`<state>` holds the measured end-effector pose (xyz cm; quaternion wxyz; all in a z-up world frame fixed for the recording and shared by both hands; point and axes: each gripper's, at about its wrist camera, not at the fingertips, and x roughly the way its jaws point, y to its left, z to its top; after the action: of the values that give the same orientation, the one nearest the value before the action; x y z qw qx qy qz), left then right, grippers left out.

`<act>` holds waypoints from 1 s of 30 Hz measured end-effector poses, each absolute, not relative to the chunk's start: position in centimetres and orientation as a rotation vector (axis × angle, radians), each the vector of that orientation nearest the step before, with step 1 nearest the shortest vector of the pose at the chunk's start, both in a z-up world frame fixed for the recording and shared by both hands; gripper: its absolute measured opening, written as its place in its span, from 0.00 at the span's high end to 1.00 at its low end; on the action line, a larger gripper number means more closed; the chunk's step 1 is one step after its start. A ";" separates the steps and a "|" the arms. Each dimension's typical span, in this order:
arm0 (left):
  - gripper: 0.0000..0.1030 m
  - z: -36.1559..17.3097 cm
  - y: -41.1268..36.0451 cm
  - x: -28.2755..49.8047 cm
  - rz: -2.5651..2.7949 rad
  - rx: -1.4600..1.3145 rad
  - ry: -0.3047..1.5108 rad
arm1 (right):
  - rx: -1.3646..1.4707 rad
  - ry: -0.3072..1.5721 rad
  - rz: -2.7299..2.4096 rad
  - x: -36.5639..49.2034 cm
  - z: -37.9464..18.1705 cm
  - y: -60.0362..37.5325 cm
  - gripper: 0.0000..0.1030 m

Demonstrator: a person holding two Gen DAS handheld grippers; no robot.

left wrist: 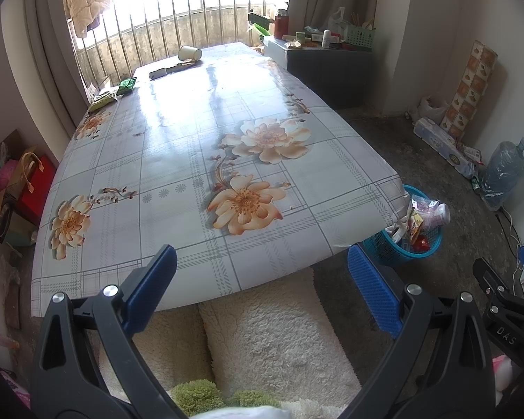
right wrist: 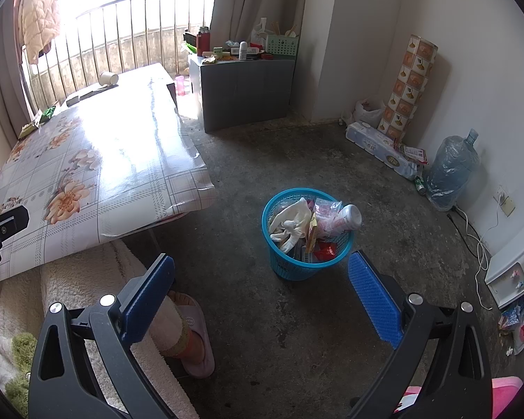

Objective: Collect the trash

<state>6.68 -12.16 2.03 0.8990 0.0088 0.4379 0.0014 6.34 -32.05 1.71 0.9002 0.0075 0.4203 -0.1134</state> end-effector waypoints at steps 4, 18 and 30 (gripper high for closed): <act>0.08 2.0 -12.2 6.7 0.003 0.018 0.906 | 0.014 0.871 -0.234 6.4 1.7 -32.0 0.06; 0.08 2.1 -12.2 6.7 0.003 0.018 0.906 | 0.013 0.872 -0.230 6.4 1.8 -31.9 0.06; 0.08 2.0 -12.3 6.6 0.002 0.017 0.905 | 0.014 0.872 -0.232 6.4 1.7 -31.8 0.06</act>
<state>6.60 -12.30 2.02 0.8993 0.0082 0.4372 0.0010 6.44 -31.84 1.73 0.9000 0.0067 0.4213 -0.1119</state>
